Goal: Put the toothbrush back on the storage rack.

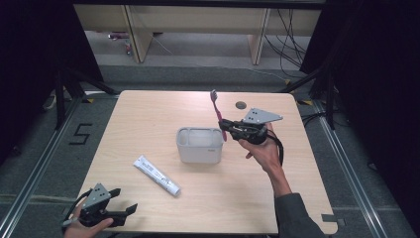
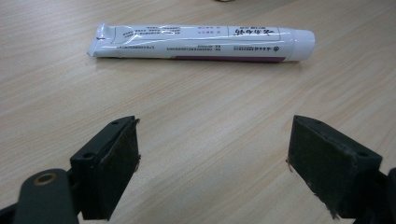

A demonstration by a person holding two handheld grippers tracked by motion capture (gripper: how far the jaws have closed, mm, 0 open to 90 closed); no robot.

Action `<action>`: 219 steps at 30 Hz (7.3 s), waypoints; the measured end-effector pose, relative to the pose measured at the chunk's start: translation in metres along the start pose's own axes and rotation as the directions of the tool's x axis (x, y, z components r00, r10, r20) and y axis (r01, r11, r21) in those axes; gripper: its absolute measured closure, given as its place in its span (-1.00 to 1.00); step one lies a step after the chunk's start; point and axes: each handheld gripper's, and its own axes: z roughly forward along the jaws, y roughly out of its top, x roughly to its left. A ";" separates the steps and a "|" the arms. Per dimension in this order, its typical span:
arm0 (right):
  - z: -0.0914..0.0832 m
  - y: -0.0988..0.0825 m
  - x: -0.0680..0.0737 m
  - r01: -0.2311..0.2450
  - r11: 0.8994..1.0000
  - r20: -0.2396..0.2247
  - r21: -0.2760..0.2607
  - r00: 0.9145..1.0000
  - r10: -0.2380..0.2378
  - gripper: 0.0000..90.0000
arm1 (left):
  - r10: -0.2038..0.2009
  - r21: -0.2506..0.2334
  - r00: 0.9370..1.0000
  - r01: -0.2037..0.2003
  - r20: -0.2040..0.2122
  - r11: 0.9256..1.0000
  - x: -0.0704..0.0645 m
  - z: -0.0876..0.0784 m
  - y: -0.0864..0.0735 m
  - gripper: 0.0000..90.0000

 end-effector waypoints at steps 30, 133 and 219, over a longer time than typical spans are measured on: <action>0.028 -0.020 -0.005 -0.070 0.995 0.025 -0.072 0.997 0.072 0.87 | -0.007 -0.009 1.000 0.007 0.000 1.000 0.000 -0.001 0.000 -0.65; 0.041 -0.056 -0.004 -0.130 0.991 0.054 0.029 0.990 0.128 0.47 | -0.002 -0.005 1.000 0.002 0.004 1.000 0.000 -0.002 -0.001 -0.65; -0.016 -0.055 0.029 -0.166 0.960 0.166 0.225 0.977 0.130 -0.25 | -0.021 -0.003 1.000 0.021 0.003 1.000 0.002 -0.006 -0.002 -0.67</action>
